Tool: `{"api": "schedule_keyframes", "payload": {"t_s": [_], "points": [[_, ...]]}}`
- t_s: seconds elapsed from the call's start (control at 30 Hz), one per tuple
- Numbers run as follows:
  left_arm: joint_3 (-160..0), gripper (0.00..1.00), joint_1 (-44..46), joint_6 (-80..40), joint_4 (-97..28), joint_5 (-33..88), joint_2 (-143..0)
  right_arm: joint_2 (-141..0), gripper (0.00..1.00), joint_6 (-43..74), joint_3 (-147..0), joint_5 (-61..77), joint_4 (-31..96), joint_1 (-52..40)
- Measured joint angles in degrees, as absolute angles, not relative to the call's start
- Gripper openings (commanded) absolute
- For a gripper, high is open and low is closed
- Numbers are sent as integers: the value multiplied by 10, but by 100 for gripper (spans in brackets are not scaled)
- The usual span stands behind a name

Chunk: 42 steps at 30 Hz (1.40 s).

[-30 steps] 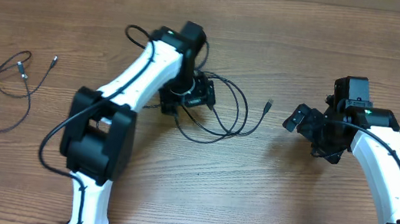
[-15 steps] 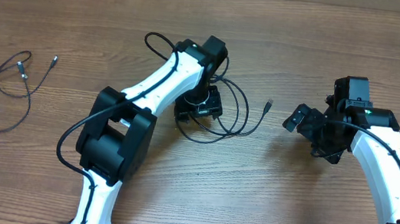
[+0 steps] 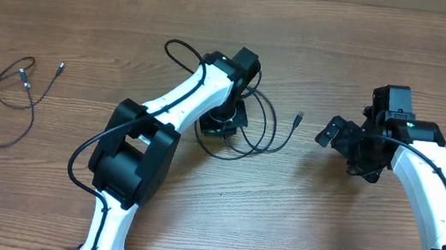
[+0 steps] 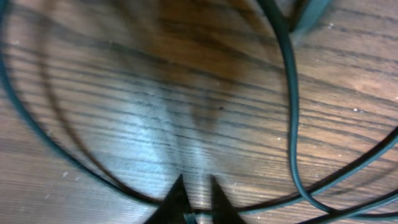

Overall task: Untangle cables
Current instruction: 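Lift a cable from the pile with the left gripper, raising it high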

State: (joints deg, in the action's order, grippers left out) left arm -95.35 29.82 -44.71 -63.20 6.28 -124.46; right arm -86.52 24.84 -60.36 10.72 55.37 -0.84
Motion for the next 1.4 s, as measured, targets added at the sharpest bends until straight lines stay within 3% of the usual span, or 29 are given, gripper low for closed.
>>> {"api": "schedule_keyframes", "payload": {"t_s": [0.17,0.43,0.77,1.07,1.4], "points": [[-1062,4,276,-408,-686,25,-1247,-865,100,248,-603,107,554,-8],[-1375,4,253,-289,-772,-18,-1242,-865,100,248,-603,107,554,-8],[-1693,4,249,-203,-866,24,-1220,-865,100,249,-603,107,554,-8],[-1745,4,243,-92,-933,184,-1213,-865,100,234,-603,121,544,-8],[-1717,4,239,-60,-969,38,-1213,-865,100,145,-602,333,408,-8]]}}
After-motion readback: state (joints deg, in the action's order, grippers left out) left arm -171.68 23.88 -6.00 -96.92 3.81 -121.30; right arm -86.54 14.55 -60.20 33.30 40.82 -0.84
